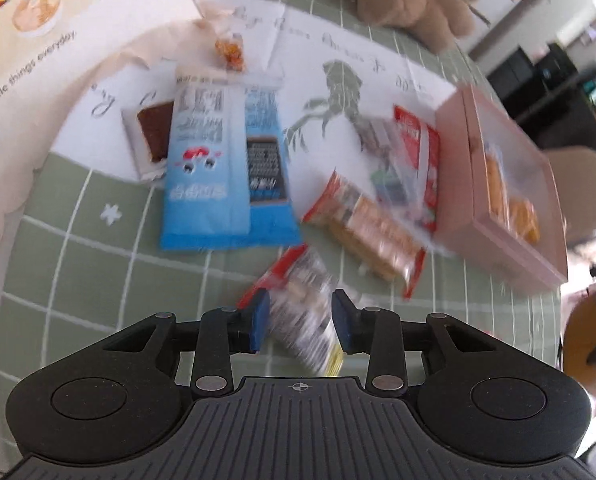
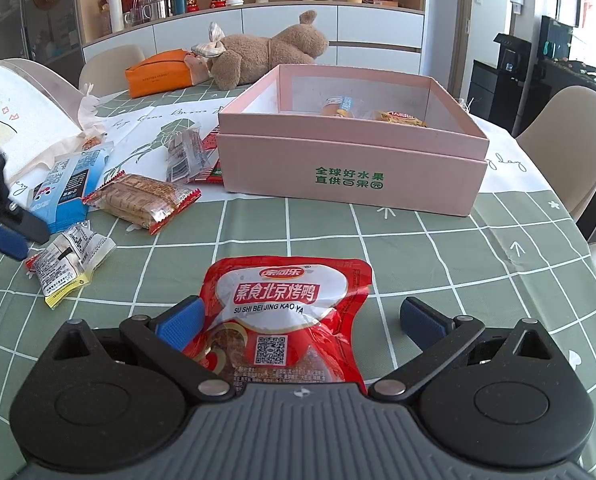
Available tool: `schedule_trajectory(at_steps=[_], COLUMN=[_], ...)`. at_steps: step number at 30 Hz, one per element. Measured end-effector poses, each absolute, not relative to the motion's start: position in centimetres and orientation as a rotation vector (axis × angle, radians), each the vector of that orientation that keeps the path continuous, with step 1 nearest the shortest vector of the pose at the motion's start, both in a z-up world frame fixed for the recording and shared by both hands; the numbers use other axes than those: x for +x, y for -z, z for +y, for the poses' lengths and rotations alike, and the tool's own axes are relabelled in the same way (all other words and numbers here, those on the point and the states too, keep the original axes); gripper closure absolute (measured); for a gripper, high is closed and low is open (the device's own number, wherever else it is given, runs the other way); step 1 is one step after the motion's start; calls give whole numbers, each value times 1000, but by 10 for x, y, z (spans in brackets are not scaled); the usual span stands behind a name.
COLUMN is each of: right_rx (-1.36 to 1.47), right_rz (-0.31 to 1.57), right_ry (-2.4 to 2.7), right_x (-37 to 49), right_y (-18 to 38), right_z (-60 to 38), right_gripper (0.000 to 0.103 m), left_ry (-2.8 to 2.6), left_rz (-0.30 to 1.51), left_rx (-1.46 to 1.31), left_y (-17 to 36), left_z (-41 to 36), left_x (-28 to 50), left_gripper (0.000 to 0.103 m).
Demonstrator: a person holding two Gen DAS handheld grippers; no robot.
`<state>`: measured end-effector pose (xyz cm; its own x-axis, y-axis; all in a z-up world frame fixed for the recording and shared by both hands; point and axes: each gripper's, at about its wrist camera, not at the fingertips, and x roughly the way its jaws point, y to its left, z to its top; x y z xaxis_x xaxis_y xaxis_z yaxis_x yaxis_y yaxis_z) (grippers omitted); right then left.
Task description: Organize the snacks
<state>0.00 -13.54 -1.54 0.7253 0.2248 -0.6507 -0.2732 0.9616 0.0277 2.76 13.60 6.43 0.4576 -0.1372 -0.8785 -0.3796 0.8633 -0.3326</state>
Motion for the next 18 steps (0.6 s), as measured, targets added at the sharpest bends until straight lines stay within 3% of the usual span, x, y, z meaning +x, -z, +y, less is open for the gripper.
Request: schedule_trajectory(at_steps=[3, 4, 10, 13, 18], right_rx=[-72, -72, -73, -76, -118], right_rz=[708, 708, 707, 710, 774], right_ry=[-274, -274, -275, -274, -327], right_x=[0, 0, 0, 0, 5], right_y=[15, 15, 15, 16, 11], right_z=[-135, -135, -136, -135, -131], right_gripper=[0, 0, 0, 0, 0], left_ry=[-140, -108, 8, 3, -6], left_rz=[1113, 1126, 1097, 1095, 1203], left_rx=[-392, -323, -5, -24, -353], left_y=[-56, -52, -56, -62, -59], left_z=[113, 104, 67, 76, 119], left_x=[45, 49, 35, 19, 0], left_gripper=[63, 56, 58, 58, 60])
